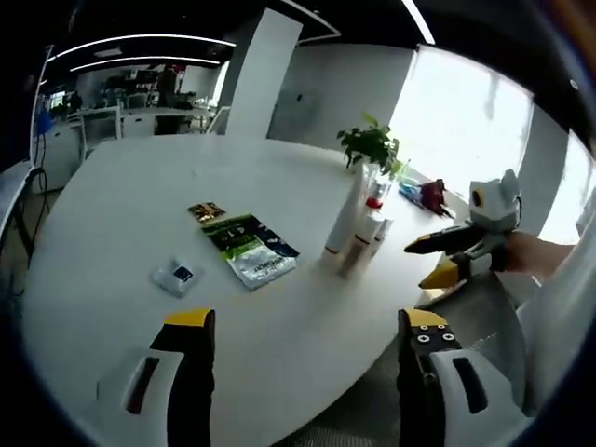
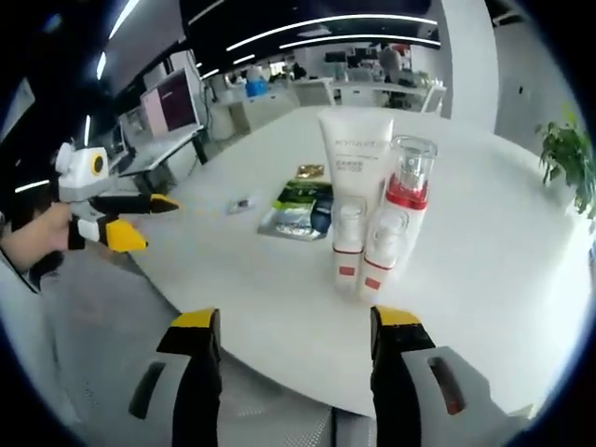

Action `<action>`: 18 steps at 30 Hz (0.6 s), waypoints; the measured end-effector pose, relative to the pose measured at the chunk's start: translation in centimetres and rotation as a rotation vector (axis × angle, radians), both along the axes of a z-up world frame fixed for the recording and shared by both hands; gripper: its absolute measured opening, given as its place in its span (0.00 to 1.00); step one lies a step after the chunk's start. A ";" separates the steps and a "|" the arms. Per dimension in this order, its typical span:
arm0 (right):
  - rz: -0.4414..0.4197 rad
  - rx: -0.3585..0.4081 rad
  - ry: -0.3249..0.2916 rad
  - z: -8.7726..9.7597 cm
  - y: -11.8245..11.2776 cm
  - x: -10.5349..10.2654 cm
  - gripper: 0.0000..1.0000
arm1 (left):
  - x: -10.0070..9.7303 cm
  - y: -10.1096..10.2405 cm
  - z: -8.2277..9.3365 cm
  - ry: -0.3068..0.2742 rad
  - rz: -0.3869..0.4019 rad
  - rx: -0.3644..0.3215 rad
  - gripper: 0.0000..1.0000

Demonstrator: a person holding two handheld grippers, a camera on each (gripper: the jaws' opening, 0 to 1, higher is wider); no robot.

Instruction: Arrange the skincare products in the storage area until every visible bottle or jar stands upright without overlapping.

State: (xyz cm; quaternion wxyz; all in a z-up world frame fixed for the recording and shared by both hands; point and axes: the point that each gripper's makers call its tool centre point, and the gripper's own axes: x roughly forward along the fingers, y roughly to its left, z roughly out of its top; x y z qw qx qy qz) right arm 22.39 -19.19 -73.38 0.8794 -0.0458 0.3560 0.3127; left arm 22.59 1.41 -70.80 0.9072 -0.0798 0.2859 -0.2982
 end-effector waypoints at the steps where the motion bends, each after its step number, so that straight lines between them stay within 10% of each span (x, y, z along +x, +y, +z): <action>1: 0.001 0.004 -0.002 0.0 0.0 0.0 0.66 | 0.0 0.4 0.1 -0.001 0.009 -0.005 0.81; 18: -0.014 0.027 -0.019 0.5 -0.7 -0.3 0.77 | -2.3 3.8 0.2 0.041 0.121 -0.033 0.95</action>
